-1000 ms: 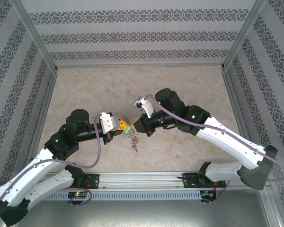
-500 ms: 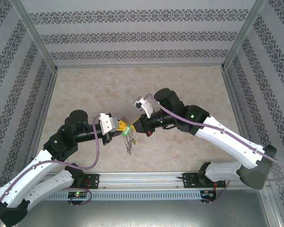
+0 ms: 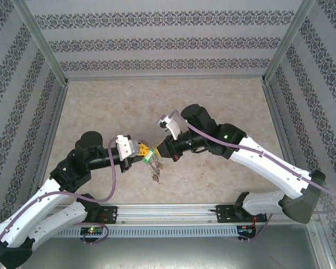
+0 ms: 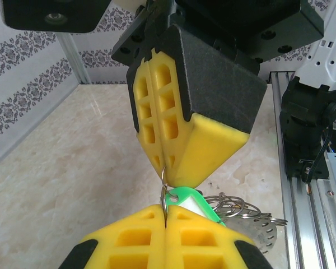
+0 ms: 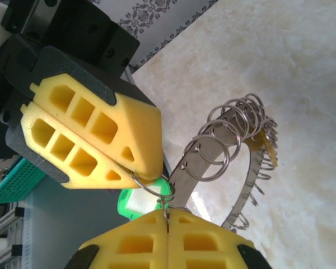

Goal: Put the keys on the keyring

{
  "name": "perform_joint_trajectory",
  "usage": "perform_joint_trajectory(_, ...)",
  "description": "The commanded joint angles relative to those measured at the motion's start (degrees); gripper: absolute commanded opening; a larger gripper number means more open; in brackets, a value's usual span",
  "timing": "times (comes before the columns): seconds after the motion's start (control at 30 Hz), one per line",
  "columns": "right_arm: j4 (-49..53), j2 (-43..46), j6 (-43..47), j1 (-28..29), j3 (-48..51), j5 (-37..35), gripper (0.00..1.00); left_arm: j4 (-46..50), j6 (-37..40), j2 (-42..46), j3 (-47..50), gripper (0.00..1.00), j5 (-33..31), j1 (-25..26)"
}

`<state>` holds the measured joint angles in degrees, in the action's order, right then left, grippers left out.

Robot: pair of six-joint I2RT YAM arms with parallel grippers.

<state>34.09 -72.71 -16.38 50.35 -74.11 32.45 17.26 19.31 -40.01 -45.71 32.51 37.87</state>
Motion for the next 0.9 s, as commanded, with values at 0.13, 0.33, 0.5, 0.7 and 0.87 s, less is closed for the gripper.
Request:
perform_joint_trajectory(0.13,0.28,-1.93,-0.25,-1.13,-1.7,-1.71,0.0,-4.31,0.09,1.6,-0.62,0.0,5.27,0.54)
perform_joint_trajectory(0.33,0.85,-2.53,0.03,-1.22,-2.6,-1.46,0.0,-3.98,0.37,1.44,-0.85,0.0,5.52,0.56)
perform_joint_trajectory(0.5,0.8,-3.41,0.11,-1.48,-3.04,-0.82,0.0,-4.01,0.38,1.69,-0.83,0.0,5.54,0.55)
perform_joint_trajectory(0.7,1.32,-3.85,0.03,-1.57,-3.59,-0.45,0.0,-4.56,0.18,2.04,-0.69,0.0,5.37,0.54)
perform_joint_trajectory(0.87,1.6,-3.76,-0.05,-1.92,-3.61,-0.05,0.0,-5.51,-0.51,2.48,-0.56,0.0,5.54,0.54)
